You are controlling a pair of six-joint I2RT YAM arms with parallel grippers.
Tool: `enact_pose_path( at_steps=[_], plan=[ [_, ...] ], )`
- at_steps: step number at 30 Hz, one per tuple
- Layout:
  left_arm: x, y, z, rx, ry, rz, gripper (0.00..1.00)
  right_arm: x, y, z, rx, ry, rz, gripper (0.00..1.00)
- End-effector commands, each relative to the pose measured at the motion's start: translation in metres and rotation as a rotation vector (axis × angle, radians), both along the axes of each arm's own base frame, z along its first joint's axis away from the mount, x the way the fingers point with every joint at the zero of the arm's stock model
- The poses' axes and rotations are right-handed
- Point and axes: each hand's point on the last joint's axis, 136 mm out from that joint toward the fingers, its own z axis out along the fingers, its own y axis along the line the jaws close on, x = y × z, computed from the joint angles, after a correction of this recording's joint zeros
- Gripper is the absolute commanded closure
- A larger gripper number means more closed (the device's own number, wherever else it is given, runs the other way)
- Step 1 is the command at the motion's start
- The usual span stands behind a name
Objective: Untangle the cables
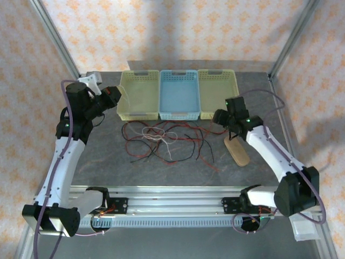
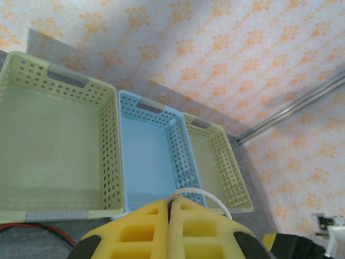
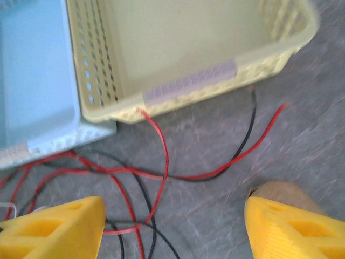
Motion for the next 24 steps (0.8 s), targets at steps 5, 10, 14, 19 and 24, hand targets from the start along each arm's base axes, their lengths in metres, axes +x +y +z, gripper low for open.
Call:
enact_pose_path(
  at_steps=[5,10,14,19,24],
  plan=[
    [0.0,-0.005,0.022,-0.021,-0.075,-0.019,1.0,-0.01,0.095,0.075,0.159,-0.285,0.276,0.39],
    [-0.001,-0.002,0.021,-0.008,-0.071,-0.002,1.0,-0.033,0.198,0.048,0.254,-0.243,0.559,0.45],
    [-0.002,0.0,0.022,-0.009,-0.073,0.013,1.0,-0.049,0.242,-0.005,0.12,-0.14,0.735,0.49],
    [-0.002,0.001,0.024,-0.005,-0.074,0.018,1.0,-0.054,0.264,-0.07,-0.009,-0.005,0.822,0.55],
    [-0.002,0.002,0.026,-0.006,-0.073,0.023,1.0,-0.039,0.283,-0.084,-0.022,-0.001,0.793,0.56]
  ],
)
